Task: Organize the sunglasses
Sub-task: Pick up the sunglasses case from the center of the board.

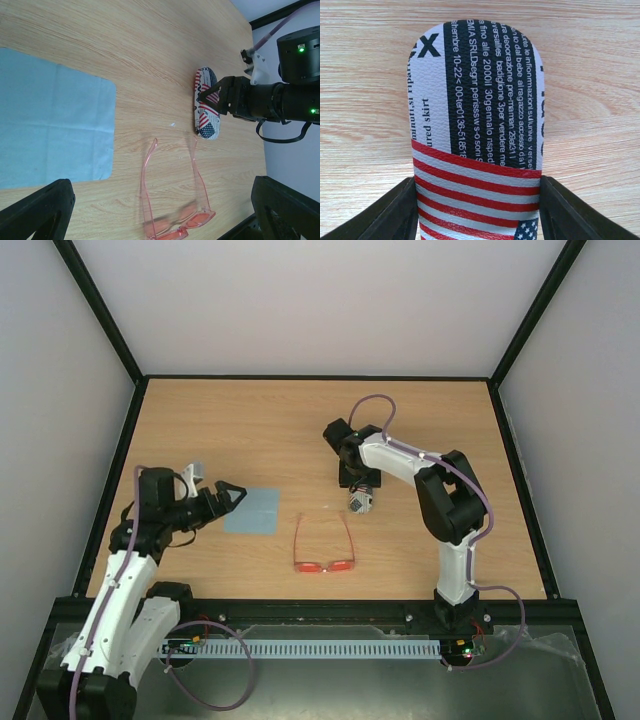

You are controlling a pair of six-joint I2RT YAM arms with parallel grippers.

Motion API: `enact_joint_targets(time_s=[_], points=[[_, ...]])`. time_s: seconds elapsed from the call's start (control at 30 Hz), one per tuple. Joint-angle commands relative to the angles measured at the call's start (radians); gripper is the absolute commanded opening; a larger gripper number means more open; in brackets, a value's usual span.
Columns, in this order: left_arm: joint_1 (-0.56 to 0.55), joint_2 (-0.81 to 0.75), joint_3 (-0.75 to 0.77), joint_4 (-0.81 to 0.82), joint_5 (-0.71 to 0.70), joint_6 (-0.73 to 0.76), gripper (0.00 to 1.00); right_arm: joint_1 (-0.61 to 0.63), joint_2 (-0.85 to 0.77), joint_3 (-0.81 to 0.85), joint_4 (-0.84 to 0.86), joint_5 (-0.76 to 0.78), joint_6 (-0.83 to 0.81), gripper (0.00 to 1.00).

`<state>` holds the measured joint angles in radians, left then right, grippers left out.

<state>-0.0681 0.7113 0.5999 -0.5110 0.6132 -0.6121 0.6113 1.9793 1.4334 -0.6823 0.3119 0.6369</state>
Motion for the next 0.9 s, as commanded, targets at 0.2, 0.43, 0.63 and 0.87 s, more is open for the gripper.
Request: enact_joint_targets(time_s=[0.2,0.43,0.63,0.87], points=[[-0.145,0.132,0.061,0.054,-0.016,-0.009,1.00,-0.030,-0.140,-0.022,0.066,-0.131,-0.102,0.45],[-0.327,0.262,0.148,0.137,-0.089,-0.096,1.00,-0.117,-0.350,-0.097,0.203,-0.563,-0.143,0.40],[-0.388,0.312,0.229,0.196,-0.084,-0.173,1.00,-0.150,-0.496,-0.225,0.347,-0.893,-0.093,0.36],[-0.491,0.396,0.316,0.238,-0.158,-0.219,1.00,-0.149,-0.580,-0.325,0.423,-1.025,-0.033,0.36]])
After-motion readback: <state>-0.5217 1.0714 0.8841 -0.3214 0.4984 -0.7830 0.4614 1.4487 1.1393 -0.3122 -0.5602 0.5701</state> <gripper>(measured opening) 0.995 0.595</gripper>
